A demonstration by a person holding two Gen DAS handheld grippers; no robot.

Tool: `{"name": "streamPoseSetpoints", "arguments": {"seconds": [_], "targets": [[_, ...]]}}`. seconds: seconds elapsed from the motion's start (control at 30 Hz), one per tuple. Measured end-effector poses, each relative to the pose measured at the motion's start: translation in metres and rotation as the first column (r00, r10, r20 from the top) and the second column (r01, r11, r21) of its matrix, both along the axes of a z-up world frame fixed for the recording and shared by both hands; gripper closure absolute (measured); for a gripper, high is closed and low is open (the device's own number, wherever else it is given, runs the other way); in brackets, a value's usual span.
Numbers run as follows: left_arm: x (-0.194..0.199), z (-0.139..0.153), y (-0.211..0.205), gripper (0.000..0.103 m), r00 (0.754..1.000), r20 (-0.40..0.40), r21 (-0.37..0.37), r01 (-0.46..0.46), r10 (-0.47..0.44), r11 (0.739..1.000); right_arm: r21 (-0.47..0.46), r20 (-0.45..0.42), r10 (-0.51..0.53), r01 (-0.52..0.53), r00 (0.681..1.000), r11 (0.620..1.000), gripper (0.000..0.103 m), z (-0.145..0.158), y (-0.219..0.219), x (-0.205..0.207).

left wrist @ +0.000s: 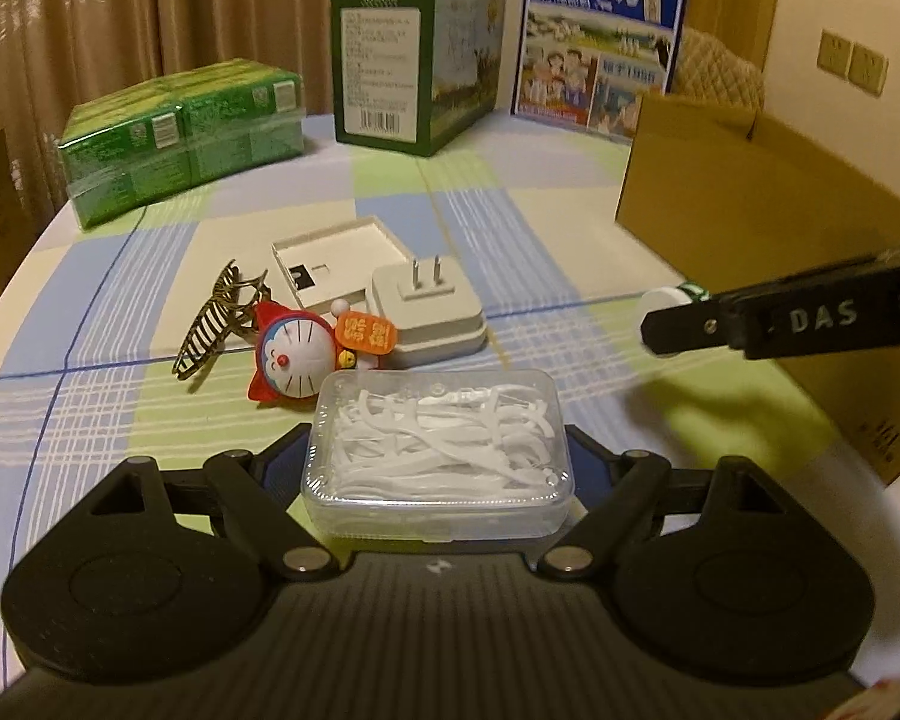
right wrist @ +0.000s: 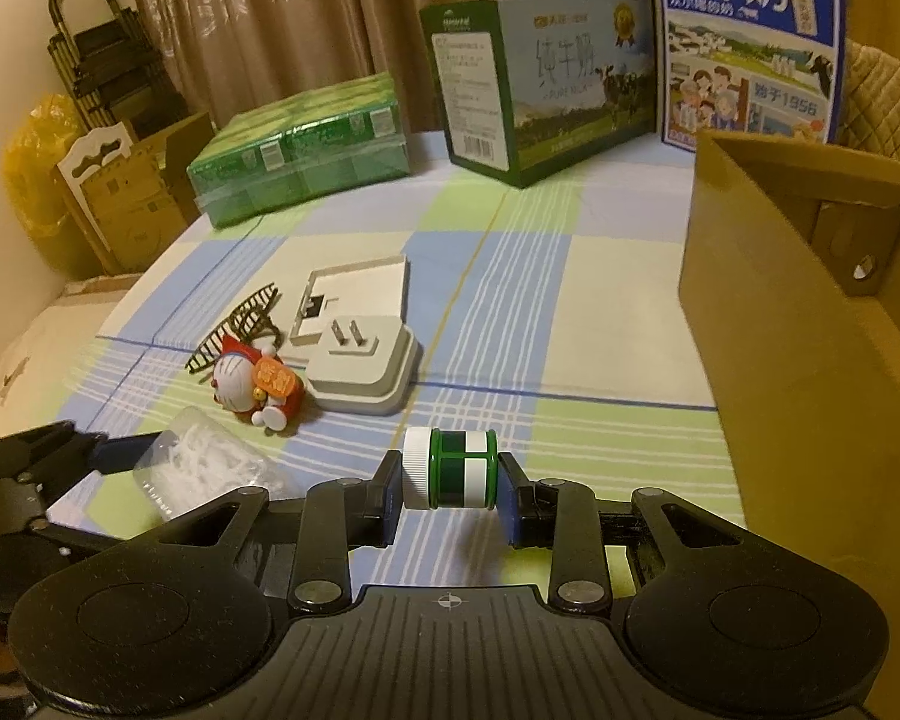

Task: Organize rigid objects
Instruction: 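Carry the floss box with the left gripper while the right gripper carries the jar to the cardboard box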

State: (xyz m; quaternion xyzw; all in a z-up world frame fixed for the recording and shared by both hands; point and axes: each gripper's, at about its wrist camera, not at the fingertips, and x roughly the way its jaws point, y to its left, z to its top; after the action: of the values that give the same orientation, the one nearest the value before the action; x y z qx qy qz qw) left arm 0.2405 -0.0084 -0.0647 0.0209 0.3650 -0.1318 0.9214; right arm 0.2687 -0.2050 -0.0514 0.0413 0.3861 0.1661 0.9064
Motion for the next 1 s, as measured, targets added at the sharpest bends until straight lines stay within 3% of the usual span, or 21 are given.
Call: {"name": "streamPoseSetpoints", "arguments": {"seconds": [0.3, 0.43, 0.73, 1.0], "targets": [[-0.023, 0.04, -0.011, 0.021, 0.999, 0.037, -0.006, -0.007, 0.007, 1.0, 0.055, 0.078, -0.051, 0.046, 0.996, 0.997, 0.074, 0.041, -0.018, -0.035], [-0.027, 0.063, -0.03, 0.021, 0.998, 0.058, 0.005, 0.032, -0.032, 0.999, 0.054, 0.102, -0.087, 0.081, 0.991, 0.995, 0.074, 0.067, -0.043, -0.051], [-0.028, 0.122, -0.121, 0.021, 0.973, 0.128, -0.016, 0.194, -0.19, 0.981, 0.015, 0.143, -0.237, 0.237, 0.961, 0.971, 0.074, 0.118, -0.141, -0.072], [-0.015, 0.142, -0.207, 0.021, 0.941, 0.134, 0.008, 0.312, -0.31, 0.95, -0.015, 0.13, -0.337, 0.341, 0.933, 0.94, 0.074, 0.118, -0.22, -0.081]]}}
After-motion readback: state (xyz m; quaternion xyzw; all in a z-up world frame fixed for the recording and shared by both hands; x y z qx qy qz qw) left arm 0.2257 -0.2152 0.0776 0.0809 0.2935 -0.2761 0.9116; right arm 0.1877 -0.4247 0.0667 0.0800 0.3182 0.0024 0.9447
